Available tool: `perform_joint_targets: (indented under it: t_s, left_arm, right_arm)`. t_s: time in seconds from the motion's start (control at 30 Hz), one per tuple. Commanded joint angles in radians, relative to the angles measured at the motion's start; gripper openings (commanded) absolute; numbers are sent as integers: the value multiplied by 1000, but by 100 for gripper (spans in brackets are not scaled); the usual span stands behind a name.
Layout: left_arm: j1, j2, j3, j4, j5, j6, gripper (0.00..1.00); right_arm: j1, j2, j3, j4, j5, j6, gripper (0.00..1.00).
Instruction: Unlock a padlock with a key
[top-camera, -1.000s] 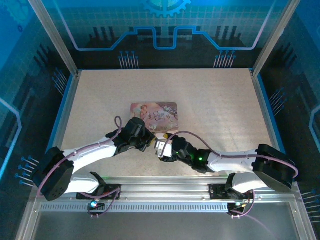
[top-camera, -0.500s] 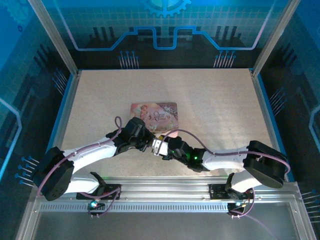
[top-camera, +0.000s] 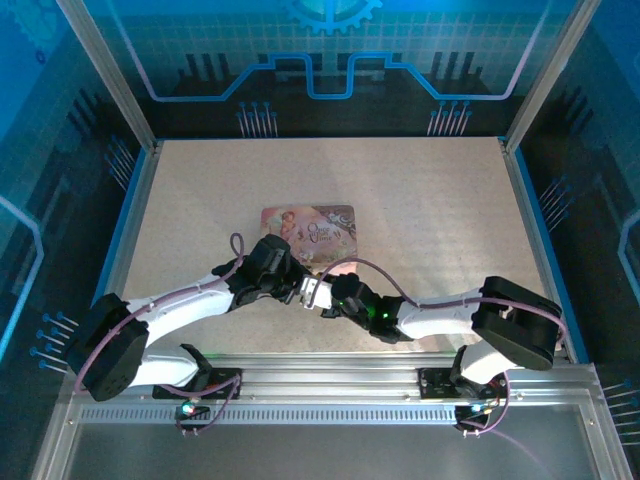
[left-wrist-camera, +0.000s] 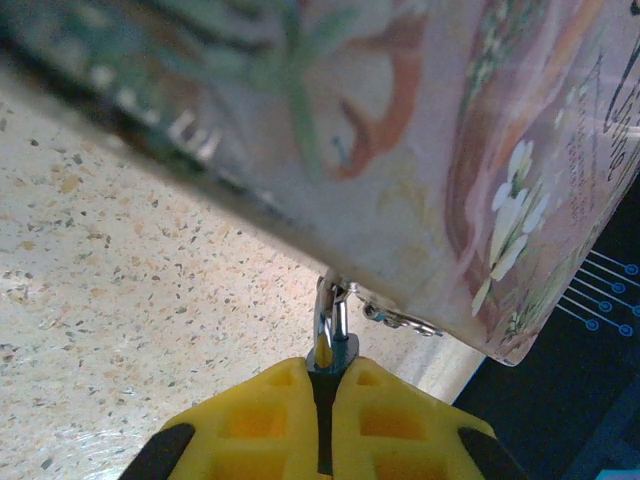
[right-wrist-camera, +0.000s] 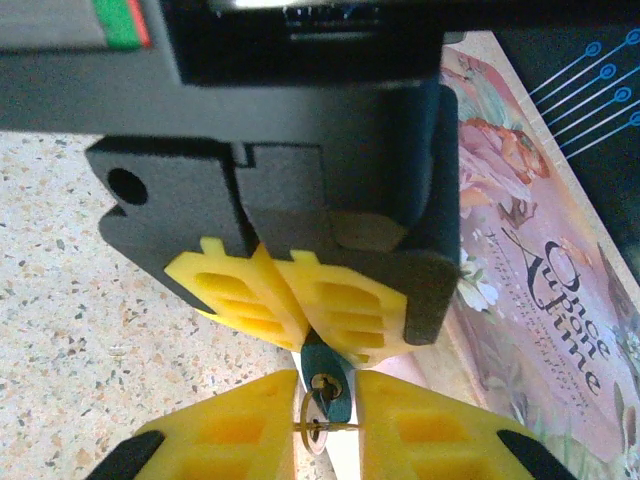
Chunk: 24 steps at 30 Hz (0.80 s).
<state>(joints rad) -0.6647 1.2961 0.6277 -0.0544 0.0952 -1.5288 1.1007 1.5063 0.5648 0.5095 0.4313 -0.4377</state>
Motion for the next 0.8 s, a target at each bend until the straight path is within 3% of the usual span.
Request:
perform_joint_targets:
  t_s: [0.0,0.27,0.6,0.77]
  left_arm:
    - [-5,2,36,48,32,-14,0]
    - [-5,8,33,50,34,-15,0]
    - [-6,9,27,58,38,-20,0]
    - [-7,5,24,56,38,-20,0]
  right_arm:
    - [8,20,16,38,35,6,16]
    - [4,16,-6,47,55,31,0]
    - [-14,-1,-20,48,34,127,0]
    - [-53,-16,-37,54,-26,258,0]
